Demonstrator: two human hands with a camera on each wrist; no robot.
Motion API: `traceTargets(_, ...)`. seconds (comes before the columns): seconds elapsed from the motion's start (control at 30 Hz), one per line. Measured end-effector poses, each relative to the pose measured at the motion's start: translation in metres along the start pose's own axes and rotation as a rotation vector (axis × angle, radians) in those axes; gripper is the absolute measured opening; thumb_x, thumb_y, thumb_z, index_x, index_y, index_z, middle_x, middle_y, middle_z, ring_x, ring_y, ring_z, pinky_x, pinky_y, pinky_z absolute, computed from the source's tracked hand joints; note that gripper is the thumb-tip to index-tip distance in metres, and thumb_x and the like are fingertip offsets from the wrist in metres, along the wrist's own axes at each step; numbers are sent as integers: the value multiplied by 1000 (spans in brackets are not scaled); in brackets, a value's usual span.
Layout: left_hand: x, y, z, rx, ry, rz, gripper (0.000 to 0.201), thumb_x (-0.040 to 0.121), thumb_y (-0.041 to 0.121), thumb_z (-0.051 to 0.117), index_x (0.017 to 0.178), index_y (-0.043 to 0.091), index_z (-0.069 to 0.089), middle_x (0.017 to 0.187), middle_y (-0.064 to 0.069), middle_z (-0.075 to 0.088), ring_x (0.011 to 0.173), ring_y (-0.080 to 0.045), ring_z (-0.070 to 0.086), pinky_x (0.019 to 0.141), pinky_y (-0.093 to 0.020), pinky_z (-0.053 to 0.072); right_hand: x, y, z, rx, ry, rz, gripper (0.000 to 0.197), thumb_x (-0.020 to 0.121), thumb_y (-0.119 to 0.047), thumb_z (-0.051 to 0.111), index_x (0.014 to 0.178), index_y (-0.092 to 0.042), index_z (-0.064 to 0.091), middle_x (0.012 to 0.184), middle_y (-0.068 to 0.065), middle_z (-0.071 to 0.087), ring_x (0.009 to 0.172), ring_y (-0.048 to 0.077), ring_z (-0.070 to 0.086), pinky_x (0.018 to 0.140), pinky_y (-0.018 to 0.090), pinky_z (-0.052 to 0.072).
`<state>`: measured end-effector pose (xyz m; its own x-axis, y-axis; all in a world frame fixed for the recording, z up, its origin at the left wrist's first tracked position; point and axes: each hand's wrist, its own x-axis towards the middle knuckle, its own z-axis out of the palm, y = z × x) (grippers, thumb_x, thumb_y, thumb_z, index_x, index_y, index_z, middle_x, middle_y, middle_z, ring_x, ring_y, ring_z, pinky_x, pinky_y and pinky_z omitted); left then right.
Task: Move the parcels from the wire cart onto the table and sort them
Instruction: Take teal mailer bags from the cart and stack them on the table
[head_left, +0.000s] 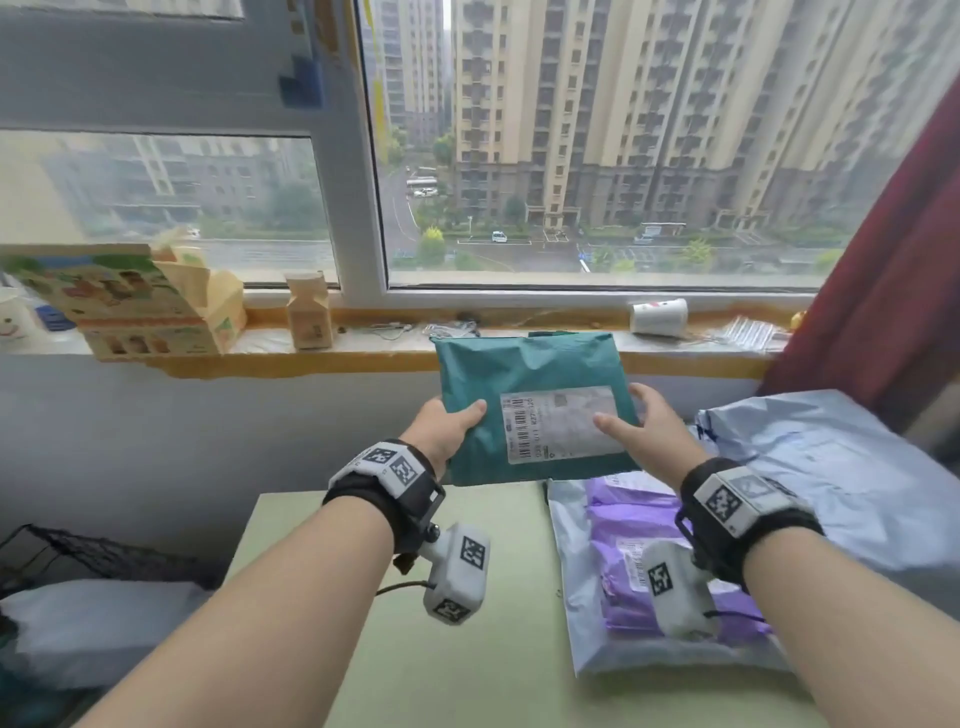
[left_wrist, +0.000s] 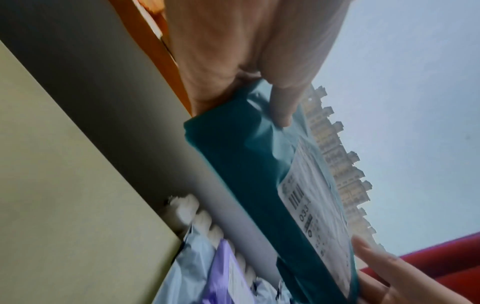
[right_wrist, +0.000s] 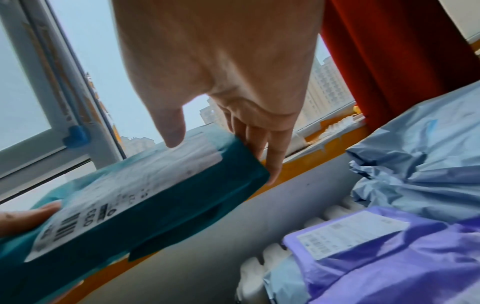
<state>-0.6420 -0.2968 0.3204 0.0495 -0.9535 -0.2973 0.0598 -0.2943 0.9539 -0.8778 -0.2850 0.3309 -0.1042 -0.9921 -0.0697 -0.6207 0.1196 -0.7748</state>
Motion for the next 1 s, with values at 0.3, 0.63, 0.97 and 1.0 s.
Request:
traceTargets(0.3, 46, -63, 107, 160, -85, -79, 75, 58, 36, 77, 122, 9, 50, 118, -11, 64, 105, -28, 64, 95, -44, 52, 31, 91, -41, -120, 139, 187, 57, 89, -16, 61, 142, -13, 38, 140, 10, 48, 124, 27, 49, 100, 31, 37)
traceTargets(0.63, 91, -90, 149, 323, -62, -71, 55, 84, -1, 62, 132, 9, 38, 124, -9, 56, 114, -25, 55, 91, -27, 43, 92, 145, -21, -275, 76, 209, 61, 86, -16, 58, 143, -18, 41, 144, 15, 40, 130, 27, 43, 111, 31, 30)
traceTargets(0.97, 115, -139, 159, 391, -39, -159, 51, 86, 7, 62, 130, 4, 36, 129, -4, 52, 116, -19, 53, 98, -24, 41, 113, 178, 7, -449, -65, 248, 53, 90, -24, 56, 142, -18, 43, 150, 12, 34, 136, 28, 37, 113, 34, 29)
traceTargets(1.0, 117, -141, 160, 401, -43, -166, 53, 85, 10, 64, 130, 5, 36, 131, -6, 52, 117, -21, 53, 104, -29, 41, 113, 180, 8, -462, -73, 254, 52, 91, -25, 55, 141, -17, 44, 149, 12, 36, 134, 28, 39, 112, 35, 31)
